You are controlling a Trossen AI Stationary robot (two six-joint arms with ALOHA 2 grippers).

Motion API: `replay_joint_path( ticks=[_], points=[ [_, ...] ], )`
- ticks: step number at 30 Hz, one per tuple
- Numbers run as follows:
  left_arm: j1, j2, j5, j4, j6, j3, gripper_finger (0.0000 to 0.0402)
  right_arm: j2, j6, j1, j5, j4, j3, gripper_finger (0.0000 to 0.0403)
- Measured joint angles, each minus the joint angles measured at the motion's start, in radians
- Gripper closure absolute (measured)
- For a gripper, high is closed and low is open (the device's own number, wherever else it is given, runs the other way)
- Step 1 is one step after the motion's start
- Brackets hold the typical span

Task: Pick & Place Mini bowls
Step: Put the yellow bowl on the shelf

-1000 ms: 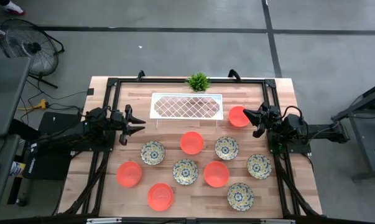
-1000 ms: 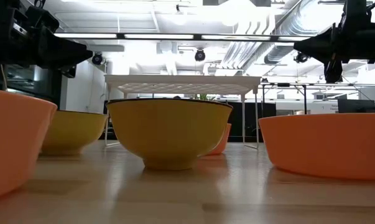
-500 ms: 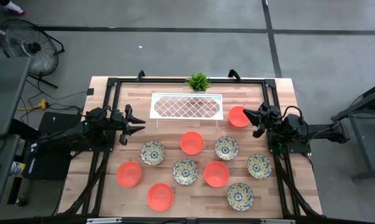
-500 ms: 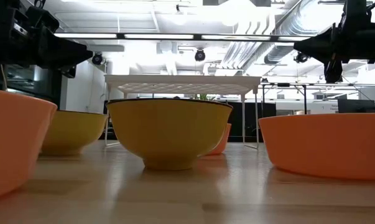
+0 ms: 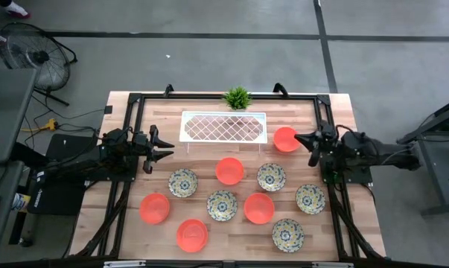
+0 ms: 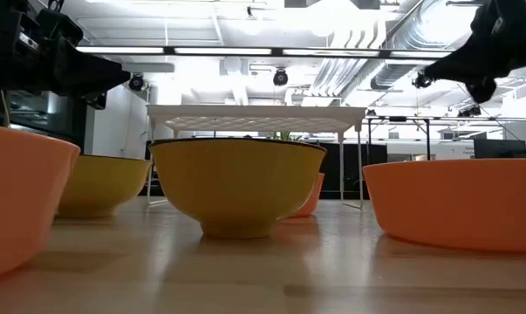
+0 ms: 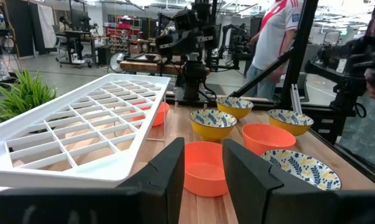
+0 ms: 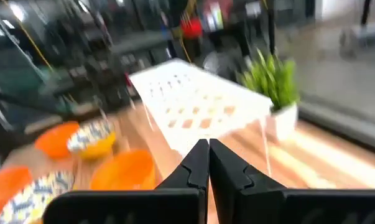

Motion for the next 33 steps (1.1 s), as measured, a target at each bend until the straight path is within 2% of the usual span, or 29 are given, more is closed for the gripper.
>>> replay_joint_path(
  ticks=[5, 11, 18, 23, 29, 33],
  points=[
    [0.000, 0.000, 0.000, 0.000, 0.000, 0.000, 0.0296, 0.195, 0.220, 0.000, -0.023, -0.083, 0.125, 0.0402],
    [0.000, 0.000, 0.001, 0.000, 0.000, 0.000, 0.0296, 0.432, 0.381, 0.000, -0.111, -0.215, 0.280, 0.0402],
    [0.000, 0.000, 0.001, 0.000, 0.000, 0.000, 0.0296, 0.633, 0.617, -0.020, -0.281, -0.350, 0.385, 0.0402],
    [0.000, 0.000, 0.004, 0.000, 0.000, 0.000, 0.0296, 0.750, 0.687, -0.054, -0.425, -0.375, 0.415, 0.0402],
    [0.000, 0.000, 0.005, 0.000, 0.000, 0.000, 0.0296, 0.868, 0.761, -0.078, -0.508, -0.490, 0.466, 0.0400],
    [0.000, 0.000, 0.005, 0.000, 0.000, 0.000, 0.0296, 0.936, 0.762, -0.080, -0.523, -0.566, 0.514, 0.0378]
  ],
)
